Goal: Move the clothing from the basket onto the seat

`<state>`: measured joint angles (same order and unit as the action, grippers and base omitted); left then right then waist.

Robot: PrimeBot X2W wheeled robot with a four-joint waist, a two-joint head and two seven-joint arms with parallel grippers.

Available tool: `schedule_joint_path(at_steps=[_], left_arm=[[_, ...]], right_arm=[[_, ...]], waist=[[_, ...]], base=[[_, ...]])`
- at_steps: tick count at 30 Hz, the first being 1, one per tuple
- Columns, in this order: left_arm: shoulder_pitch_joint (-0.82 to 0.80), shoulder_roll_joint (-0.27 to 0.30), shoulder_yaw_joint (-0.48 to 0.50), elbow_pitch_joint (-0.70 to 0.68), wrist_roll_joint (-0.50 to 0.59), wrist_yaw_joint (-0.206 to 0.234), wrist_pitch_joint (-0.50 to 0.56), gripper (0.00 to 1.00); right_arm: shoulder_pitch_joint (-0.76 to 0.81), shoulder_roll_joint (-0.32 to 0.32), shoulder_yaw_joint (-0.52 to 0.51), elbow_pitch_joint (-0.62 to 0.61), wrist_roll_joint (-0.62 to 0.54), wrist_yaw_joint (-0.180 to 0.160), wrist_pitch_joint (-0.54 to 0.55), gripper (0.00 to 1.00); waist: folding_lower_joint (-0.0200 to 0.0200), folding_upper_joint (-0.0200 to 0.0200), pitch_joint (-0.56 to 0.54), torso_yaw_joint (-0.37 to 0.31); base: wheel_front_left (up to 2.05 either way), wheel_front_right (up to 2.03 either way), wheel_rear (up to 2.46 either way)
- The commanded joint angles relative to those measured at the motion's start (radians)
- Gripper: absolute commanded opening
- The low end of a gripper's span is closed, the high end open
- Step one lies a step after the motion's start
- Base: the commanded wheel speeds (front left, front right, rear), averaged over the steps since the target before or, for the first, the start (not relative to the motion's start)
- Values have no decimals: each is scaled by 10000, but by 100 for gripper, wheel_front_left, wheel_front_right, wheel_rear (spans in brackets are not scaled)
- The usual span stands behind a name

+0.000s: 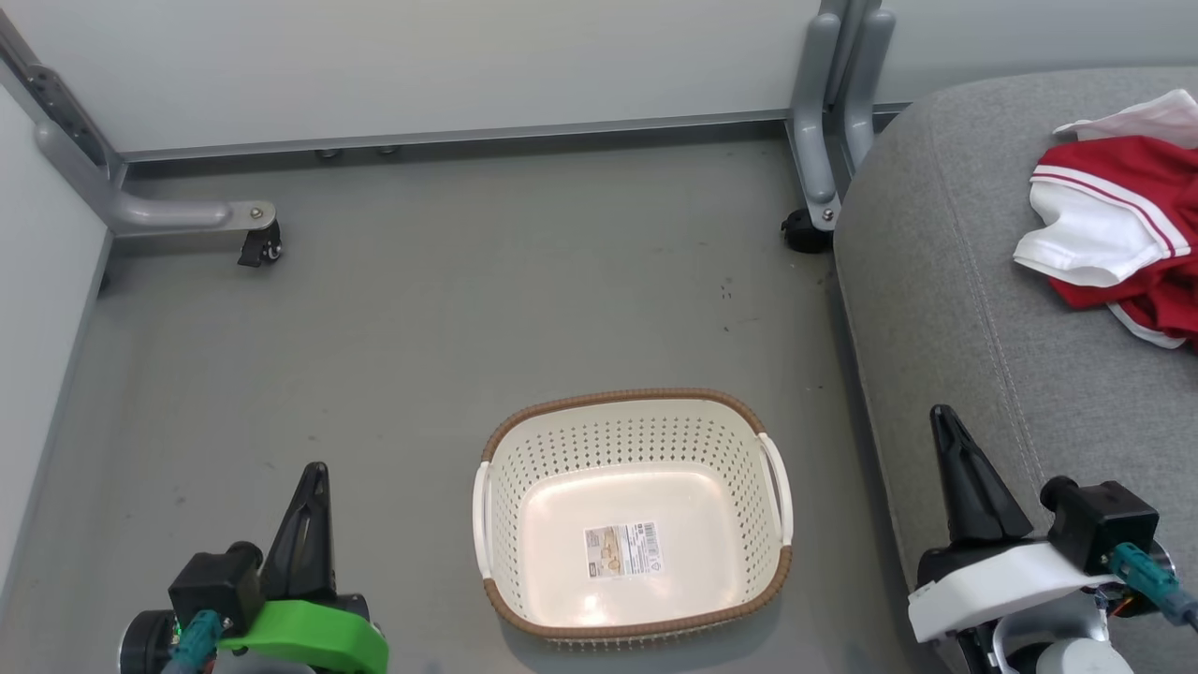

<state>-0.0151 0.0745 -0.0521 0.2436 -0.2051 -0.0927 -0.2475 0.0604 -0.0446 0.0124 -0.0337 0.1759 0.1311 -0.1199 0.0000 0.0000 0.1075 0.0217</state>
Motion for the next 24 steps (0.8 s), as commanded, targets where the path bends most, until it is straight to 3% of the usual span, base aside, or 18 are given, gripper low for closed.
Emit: schedule_joint_path(at_steps=[1,24], left_arm=[[-102,7,118,-112,-498,-24,95,0],[-368,-68,564,-106,-4461,-134,1112,0]], right_arm=[[-24,-65,-6,-80,533,0,46,0],[-580,-328,-39,777,4870,-1,455,0]], waist=[[0,0,-14,-4],[0,0,-208,-45]], base=[[0,0,0],[0,0,0]])
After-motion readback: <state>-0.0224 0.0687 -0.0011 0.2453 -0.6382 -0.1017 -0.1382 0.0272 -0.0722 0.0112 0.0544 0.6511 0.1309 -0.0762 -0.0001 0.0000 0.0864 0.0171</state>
